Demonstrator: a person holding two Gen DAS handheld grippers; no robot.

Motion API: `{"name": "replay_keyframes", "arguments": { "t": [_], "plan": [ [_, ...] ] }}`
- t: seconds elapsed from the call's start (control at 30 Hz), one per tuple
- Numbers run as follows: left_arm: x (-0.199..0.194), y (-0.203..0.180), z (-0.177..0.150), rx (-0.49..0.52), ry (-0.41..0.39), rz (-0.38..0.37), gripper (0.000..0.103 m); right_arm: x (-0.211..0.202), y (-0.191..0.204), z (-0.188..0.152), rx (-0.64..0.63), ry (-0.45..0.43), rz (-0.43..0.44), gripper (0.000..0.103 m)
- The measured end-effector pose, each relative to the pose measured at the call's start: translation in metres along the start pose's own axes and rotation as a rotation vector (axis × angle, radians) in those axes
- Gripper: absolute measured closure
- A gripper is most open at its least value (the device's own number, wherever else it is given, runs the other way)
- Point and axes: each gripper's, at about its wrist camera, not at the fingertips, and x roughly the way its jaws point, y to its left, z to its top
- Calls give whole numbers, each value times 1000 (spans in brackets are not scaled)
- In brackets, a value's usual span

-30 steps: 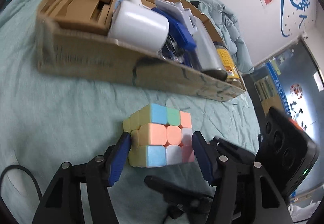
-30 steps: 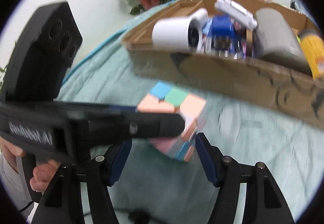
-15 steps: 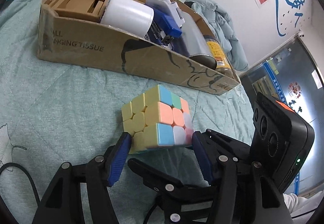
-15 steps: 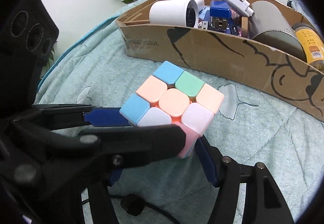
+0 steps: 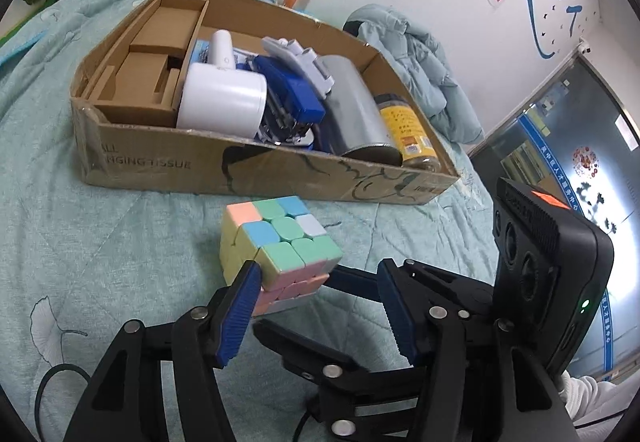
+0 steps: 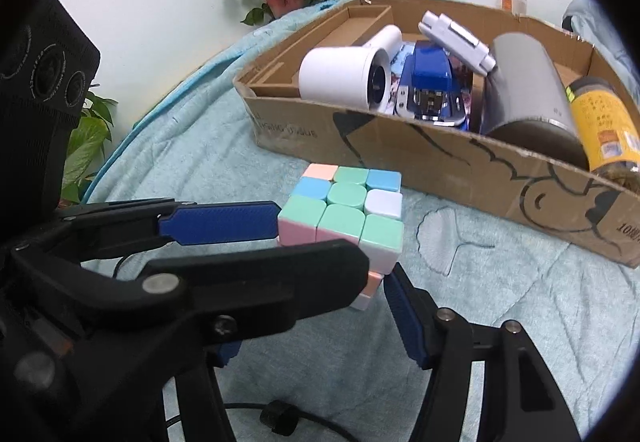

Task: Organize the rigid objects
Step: 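Lift the Rubik's cube and carry it over the box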

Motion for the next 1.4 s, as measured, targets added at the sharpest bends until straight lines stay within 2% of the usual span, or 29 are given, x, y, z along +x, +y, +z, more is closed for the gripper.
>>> {"name": "replay_keyframes", "arguments": {
  "t": [0.13, 0.23, 0.33, 0.37, 0.43, 0.6, 0.9, 1.07, 1.23, 1.4],
  "plan": [
    [0, 24, -2, -123, -10, -36, 46, -4, -6, -5, 21, 38, 91, 43],
    [3, 41, -3, -194, -21, -38, 46, -3, -9, -4, 0, 43, 86, 43],
    [12, 51, -1, -222, -19, -41, 47, 2, -17, -1, 38, 69, 105, 43],
    [15, 52, -1, -231, -18, -46, 52, 3, -20, 0, 45, 79, 106, 43],
    [20, 53, 0, -225, -8, -58, 58, 9, -20, 0, 41, 94, 102, 43],
    [25, 56, 0, -217, -33, -66, 57, 22, -13, -2, 27, 100, 34, 43],
    [26, 63, -4, -222, -60, -109, 57, 19, -12, -3, 59, 83, -9, 43],
    [27, 52, -1, -176, -63, -79, 57, 21, -7, -2, 65, 57, -33, 44],
    [9, 33, 5, -127, -106, -68, 64, 6, -5, -2, 65, 12, -35, 46],
    [-24, 11, 25, -69, -190, -93, 67, -20, 4, 20, 30, -67, -44, 47]
  ]
}}
